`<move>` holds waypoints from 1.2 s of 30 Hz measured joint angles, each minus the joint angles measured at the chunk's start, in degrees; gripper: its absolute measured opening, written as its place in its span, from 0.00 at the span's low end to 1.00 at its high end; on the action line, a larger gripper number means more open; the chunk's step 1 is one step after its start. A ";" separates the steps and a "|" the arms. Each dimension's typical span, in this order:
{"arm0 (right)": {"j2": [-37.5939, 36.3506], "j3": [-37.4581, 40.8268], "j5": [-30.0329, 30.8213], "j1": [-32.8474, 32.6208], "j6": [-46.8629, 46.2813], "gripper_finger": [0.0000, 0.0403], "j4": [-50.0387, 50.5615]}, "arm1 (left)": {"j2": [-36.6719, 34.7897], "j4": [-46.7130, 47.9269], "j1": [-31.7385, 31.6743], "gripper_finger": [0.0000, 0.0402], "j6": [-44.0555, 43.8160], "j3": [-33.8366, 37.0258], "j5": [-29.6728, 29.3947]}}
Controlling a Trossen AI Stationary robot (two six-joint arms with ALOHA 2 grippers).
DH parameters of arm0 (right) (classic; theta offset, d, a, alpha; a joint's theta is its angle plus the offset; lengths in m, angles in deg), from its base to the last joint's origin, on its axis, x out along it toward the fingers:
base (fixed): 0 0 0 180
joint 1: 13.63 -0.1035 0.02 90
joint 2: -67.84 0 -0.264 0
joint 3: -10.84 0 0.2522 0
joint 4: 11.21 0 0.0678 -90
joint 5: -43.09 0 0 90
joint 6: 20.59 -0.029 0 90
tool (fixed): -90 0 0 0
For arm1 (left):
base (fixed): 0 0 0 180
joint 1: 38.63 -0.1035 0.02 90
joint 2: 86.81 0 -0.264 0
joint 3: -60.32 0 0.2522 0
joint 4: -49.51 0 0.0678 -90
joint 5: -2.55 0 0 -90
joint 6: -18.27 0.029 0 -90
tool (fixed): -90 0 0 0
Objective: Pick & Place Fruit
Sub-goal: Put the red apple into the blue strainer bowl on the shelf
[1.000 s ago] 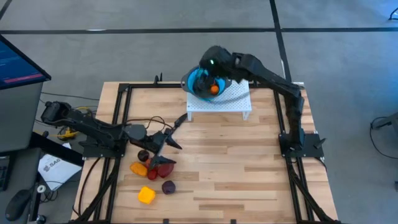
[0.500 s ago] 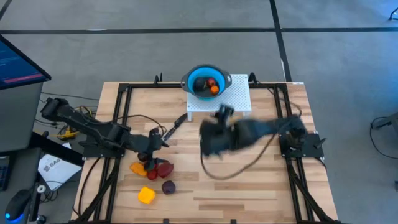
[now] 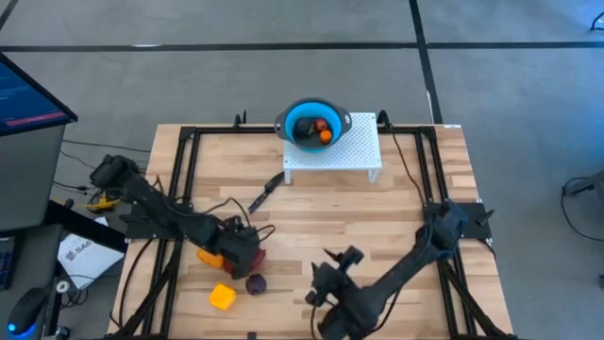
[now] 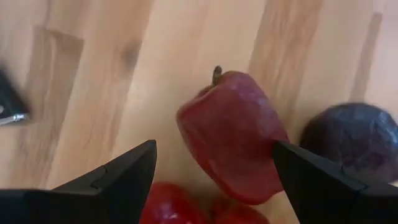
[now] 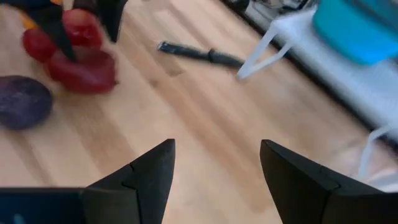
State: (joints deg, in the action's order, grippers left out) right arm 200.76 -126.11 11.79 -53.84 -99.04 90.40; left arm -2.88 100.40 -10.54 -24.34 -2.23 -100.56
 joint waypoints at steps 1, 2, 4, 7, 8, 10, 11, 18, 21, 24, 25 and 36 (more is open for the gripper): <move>1.18 0.07 0.19 -0.36 -2.65 0.57 -0.21 | 0.60 -0.12 0.00 0.78 -1.91 -0.25 0.39; 2.26 0.14 0.46 -0.88 -4.91 0.57 -0.17 | 1.04 -0.97 0.00 0.78 -3.39 -0.50 0.62; 4.25 0.15 1.49 -1.41 -7.75 0.57 -1.49 | 1.31 -1.88 0.00 0.78 -6.43 -0.46 0.66; 6.66 0.11 3.53 -1.84 -11.87 0.57 -1.91 | 1.26 -2.36 0.09 0.78 -10.11 -0.23 0.08; 7.32 0.13 4.13 -1.80 -13.19 0.57 -2.26 | 1.26 -2.59 0.12 0.78 -10.92 0.00 -0.67; 8.20 0.14 4.84 -1.87 -15.28 0.57 -3.17 | 1.33 -3.84 0.18 0.78 -12.49 0.89 -2.19; 8.24 0.17 5.04 -2.00 -15.85 0.57 -3.66 | 1.69 -4.99 0.10 0.78 -12.84 1.39 -2.72; 8.51 0.06 6.32 -2.96 -10.04 0.57 -12.27 | 3.61 -10.51 0.11 0.78 -12.72 4.60 -5.69; 8.46 0.06 6.37 -3.30 -7.22 0.57 -15.28 | 3.54 -12.22 0.09 0.78 -12.45 4.97 -6.45; 8.46 0.06 6.37 -3.21 -4.82 0.57 -18.59 | 3.56 -12.30 0.10 0.78 -12.31 5.80 -7.41; 8.46 0.06 6.31 -3.21 -3.83 0.57 -19.58 | 3.56 -12.57 0.11 0.78 -12.28 5.94 -7.90; 8.46 0.06 5.85 -3.16 4.24 0.57 -25.57 | 3.32 -14.35 0.14 0.65 -11.21 9.25 -8.14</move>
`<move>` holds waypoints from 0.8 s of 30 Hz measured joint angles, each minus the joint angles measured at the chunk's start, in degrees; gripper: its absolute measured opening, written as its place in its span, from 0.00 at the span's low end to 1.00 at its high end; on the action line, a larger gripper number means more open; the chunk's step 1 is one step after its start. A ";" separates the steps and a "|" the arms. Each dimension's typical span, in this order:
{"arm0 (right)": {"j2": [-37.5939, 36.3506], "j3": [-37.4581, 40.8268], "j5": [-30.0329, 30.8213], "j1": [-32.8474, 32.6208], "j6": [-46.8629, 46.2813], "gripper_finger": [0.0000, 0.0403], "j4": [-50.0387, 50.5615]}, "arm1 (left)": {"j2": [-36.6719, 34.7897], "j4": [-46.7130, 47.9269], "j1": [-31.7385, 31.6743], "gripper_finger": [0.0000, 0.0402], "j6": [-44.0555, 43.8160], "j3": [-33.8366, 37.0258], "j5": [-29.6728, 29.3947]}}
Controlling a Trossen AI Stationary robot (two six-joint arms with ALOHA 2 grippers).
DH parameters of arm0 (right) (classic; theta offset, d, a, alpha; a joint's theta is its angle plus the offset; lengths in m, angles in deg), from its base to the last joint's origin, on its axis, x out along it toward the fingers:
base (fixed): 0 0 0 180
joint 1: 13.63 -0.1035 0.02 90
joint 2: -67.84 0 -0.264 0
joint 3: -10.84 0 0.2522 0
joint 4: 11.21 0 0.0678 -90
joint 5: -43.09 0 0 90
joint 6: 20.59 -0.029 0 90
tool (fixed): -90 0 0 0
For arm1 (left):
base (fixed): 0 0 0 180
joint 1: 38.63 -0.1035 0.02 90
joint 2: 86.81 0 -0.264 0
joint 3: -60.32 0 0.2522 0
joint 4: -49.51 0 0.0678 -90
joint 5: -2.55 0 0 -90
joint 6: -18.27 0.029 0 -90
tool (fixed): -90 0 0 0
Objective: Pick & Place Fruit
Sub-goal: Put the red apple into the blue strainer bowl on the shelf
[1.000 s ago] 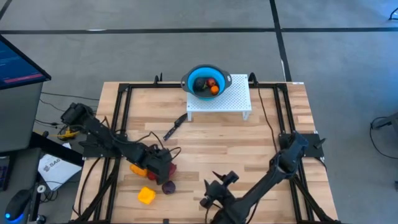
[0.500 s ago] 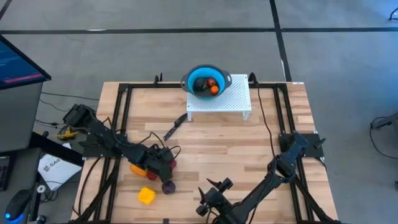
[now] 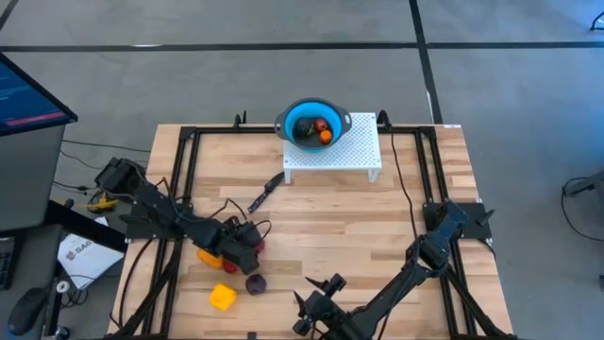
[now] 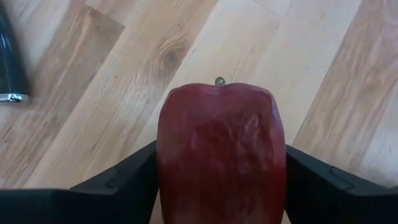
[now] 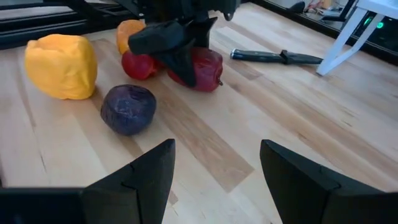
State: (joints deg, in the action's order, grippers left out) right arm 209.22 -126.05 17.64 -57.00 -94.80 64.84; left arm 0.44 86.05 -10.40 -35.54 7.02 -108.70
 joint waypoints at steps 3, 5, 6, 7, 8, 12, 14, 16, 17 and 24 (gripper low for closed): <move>0.00 0.00 -2.72 0.35 1.73 0.57 0.38 | 0.00 -0.40 0.84 0.60 0.84 0.19 -0.73; 0.00 0.00 -6.33 0.85 3.10 0.57 0.06 | 0.05 -1.98 1.72 0.60 3.16 0.31 -0.81; 0.00 0.00 -7.98 1.31 3.06 0.57 -0.63 | 0.14 -3.08 2.24 0.61 4.51 0.34 -0.74; 0.00 0.00 -9.24 1.83 2.87 0.57 -1.14 | 0.15 -4.06 2.90 0.63 5.69 0.34 -0.73; 0.00 0.00 -9.43 2.12 2.83 0.57 -0.82 | 0.17 -4.97 3.64 0.64 6.76 0.36 -1.28; 0.00 0.00 -1.98 1.46 -1.73 0.57 5.82 | 0.17 -10.47 6.78 0.67 11.98 0.36 -5.56; 0.00 0.00 1.74 -0.35 -8.35 0.57 13.20 | 0.17 -13.92 8.38 0.66 14.63 0.36 -8.46; 0.00 0.00 3.25 -2.11 -16.55 0.57 20.96 | 0.17 -17.95 9.74 0.65 17.46 0.36 -11.07; 0.00 0.02 3.65 -2.89 -20.58 0.57 24.23 | 0.17 -20.18 10.22 0.64 19.02 0.36 -12.08; -0.16 3.95 9.43 -4.17 -33.66 0.58 22.04 | 0.17 -39.49 11.27 0.66 30.49 0.36 -13.28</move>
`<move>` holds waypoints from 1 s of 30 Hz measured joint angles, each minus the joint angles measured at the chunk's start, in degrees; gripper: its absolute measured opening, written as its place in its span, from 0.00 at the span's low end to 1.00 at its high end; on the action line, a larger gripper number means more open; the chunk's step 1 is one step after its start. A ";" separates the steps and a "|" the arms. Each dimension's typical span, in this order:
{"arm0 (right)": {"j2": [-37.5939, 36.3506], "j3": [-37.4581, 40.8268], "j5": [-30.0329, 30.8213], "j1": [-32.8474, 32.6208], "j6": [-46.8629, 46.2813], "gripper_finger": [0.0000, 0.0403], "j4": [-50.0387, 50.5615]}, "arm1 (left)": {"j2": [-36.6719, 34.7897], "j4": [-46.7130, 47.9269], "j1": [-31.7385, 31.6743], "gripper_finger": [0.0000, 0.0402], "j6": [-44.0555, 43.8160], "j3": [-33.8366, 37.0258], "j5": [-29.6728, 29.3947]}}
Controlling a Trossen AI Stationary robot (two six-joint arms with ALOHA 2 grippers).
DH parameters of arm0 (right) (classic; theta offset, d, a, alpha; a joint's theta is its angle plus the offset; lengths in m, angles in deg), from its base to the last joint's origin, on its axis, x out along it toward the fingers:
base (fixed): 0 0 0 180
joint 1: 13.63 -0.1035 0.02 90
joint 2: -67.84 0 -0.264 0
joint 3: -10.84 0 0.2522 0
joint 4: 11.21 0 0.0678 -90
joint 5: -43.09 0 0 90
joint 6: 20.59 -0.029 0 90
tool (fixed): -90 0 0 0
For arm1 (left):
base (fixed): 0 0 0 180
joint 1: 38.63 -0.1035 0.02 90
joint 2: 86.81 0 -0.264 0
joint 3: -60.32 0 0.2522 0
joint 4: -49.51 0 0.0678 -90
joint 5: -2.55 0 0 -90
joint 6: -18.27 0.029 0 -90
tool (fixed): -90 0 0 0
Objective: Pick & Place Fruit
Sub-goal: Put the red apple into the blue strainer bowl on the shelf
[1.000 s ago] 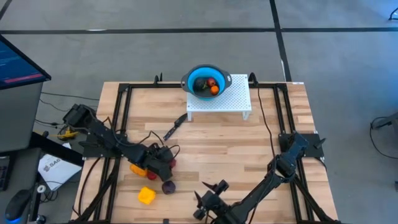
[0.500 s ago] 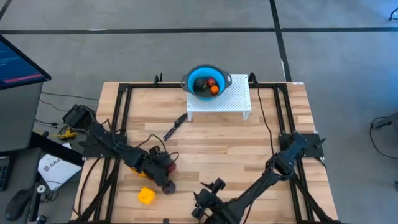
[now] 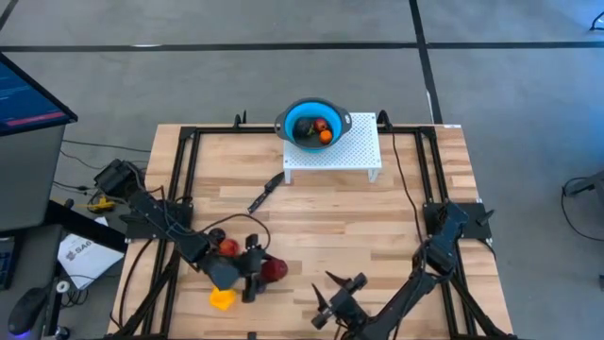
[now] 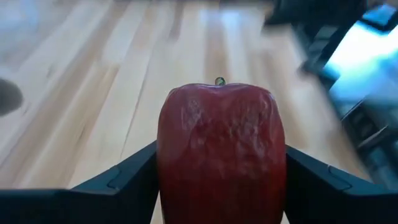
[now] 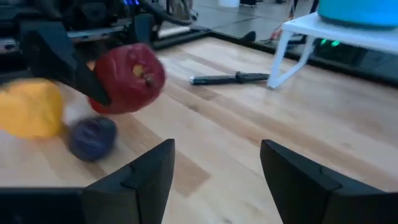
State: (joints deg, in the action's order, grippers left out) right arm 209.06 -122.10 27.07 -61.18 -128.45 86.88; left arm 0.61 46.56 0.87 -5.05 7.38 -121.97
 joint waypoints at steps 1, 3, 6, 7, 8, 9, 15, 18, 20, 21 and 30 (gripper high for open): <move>-0.03 1.00 0.77 0.00 0.32 0.58 -3.06 | 0.00 -2.75 0.00 0.66 1.44 0.00 0.28; 0.26 2.31 1.07 0.27 2.76 0.61 -7.85 | 0.00 -7.87 0.00 0.66 3.86 -0.01 0.41; 0.16 2.61 1.04 1.11 6.45 0.67 -13.38 | 0.00 -13.37 0.00 0.65 6.09 -0.02 0.41; 0.14 2.64 1.03 1.35 8.36 0.69 -15.17 | 0.00 -14.87 0.00 0.65 6.60 -0.02 0.41; 0.14 2.72 0.93 1.69 10.93 0.71 -17.41 | 0.00 -16.40 0.00 0.65 6.89 -0.02 0.41; 0.16 2.76 0.70 2.05 14.06 0.74 -19.78 | 0.00 -17.64 0.00 0.65 6.91 -0.02 0.41; 0.16 2.74 -2.51 3.94 41.43 0.85 -39.41 | 0.00 -24.07 -0.02 0.66 7.03 -0.02 1.01; 0.27 2.69 -4.16 4.82 55.27 0.85 -47.26 | 0.00 -28.02 -0.04 0.65 9.82 -0.04 4.75; 0.14 2.69 -5.30 5.15 62.09 0.83 -48.60 | -0.02 -29.32 -0.04 0.65 12.65 -0.09 7.02; -0.23 2.73 -5.38 5.12 63.52 0.82 -47.77 | -0.02 -29.38 0.01 0.65 14.05 -0.09 7.82; -7.90 2.69 -1.78 -2.05 57.62 0.76 -34.88 | -0.02 -29.76 1.54 0.66 21.35 -0.09 9.57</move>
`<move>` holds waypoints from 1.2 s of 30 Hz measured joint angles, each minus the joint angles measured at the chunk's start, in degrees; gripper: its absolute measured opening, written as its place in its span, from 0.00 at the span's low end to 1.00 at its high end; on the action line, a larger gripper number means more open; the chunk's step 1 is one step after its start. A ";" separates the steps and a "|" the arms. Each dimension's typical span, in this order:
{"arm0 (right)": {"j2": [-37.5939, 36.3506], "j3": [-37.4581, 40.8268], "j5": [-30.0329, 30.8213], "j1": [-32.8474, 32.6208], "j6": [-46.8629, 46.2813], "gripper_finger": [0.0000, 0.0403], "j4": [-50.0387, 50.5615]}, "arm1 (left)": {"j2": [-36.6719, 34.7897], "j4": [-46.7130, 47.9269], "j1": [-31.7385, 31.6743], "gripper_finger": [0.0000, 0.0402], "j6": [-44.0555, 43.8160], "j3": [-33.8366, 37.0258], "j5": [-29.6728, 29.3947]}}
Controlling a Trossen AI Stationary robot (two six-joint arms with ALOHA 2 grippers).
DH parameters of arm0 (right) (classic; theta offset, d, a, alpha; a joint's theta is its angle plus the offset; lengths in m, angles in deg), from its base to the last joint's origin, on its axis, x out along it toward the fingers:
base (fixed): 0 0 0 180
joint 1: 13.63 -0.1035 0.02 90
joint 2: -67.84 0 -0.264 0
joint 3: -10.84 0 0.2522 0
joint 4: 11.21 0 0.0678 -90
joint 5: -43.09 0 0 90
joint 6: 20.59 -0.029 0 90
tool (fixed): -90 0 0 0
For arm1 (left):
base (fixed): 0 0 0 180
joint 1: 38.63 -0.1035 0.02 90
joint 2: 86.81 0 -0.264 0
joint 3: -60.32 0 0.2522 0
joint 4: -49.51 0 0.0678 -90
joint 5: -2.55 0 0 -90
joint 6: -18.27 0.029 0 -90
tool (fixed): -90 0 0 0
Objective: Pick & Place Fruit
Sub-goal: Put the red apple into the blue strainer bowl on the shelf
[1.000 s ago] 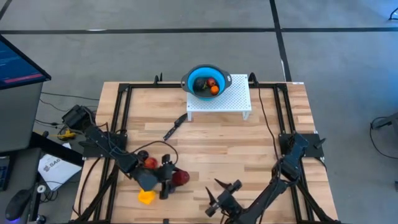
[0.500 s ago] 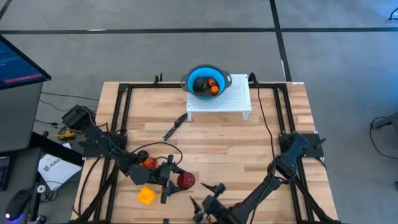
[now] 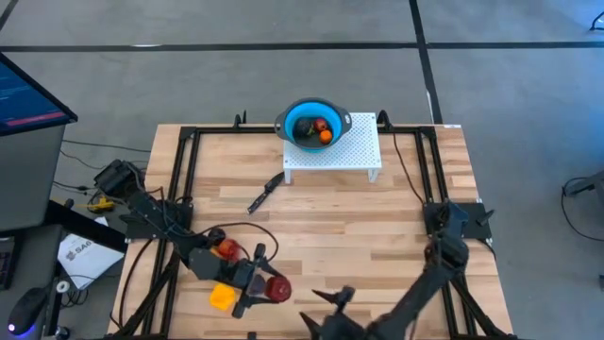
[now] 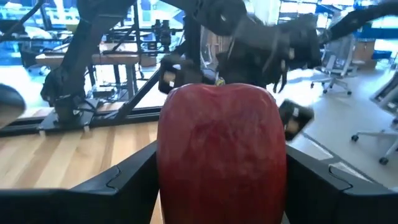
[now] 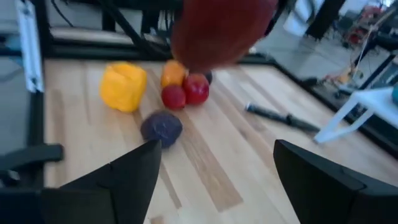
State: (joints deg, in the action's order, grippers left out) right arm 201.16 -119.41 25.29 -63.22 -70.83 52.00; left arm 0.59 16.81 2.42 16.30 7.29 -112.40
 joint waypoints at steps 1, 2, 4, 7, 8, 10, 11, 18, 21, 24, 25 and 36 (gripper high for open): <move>-0.65 0.00 0.62 -0.51 1.41 0.76 -0.86 | 0.00 -0.01 0.16 0.66 0.43 0.00 0.46; -1.34 0.00 0.96 -1.02 3.40 0.76 -2.08 | 0.00 -0.03 0.18 0.66 0.54 0.00 1.52; -2.80 0.00 0.91 -1.65 9.50 0.76 -5.04 | 0.00 -0.01 0.10 0.67 -0.03 0.00 4.89; -4.36 -0.02 -0.82 -1.47 24.47 0.76 -11.20 | 0.00 0.02 -0.32 0.67 -3.59 0.00 10.32; -4.77 -0.01 -1.48 -1.20 31.69 0.76 -13.84 | 0.00 0.18 -0.51 0.67 -5.11 0.00 11.59; -5.46 0.00 -3.41 -0.57 46.97 0.76 -20.62 | 0.00 0.85 -0.80 0.66 -7.74 0.00 13.49; -5.78 0.00 -5.81 -0.17 53.27 0.76 -24.21 | 0.00 1.31 -0.93 0.66 -8.70 0.00 14.20; -7.61 -4.61 -24.34 5.62 60.89 0.76 -23.10 | 0.00 2.30 -0.95 0.67 -9.48 0.00 14.53; -7.61 -7.15 -28.76 8.21 61.22 0.76 -16.74 | 0.00 4.22 -1.01 0.67 -10.91 0.00 14.65; -7.61 -7.58 -33.69 9.93 63.06 0.76 -13.01 | 0.00 6.77 -1.37 0.67 -12.64 0.02 14.71; -7.57 -7.56 -35.53 10.34 63.96 0.76 -12.09 | 0.00 7.44 -1.37 0.67 -13.39 0.00 14.73; -7.48 -6.84 -41.72 12.48 69.91 0.81 -10.88 | 0.00 8.59 -3.76 0.67 -15.03 0.02 16.62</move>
State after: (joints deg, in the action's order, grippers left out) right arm 193.68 -126.25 -16.43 -50.74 -0.93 41.12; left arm 0.59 25.39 -1.35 1.27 7.31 -95.78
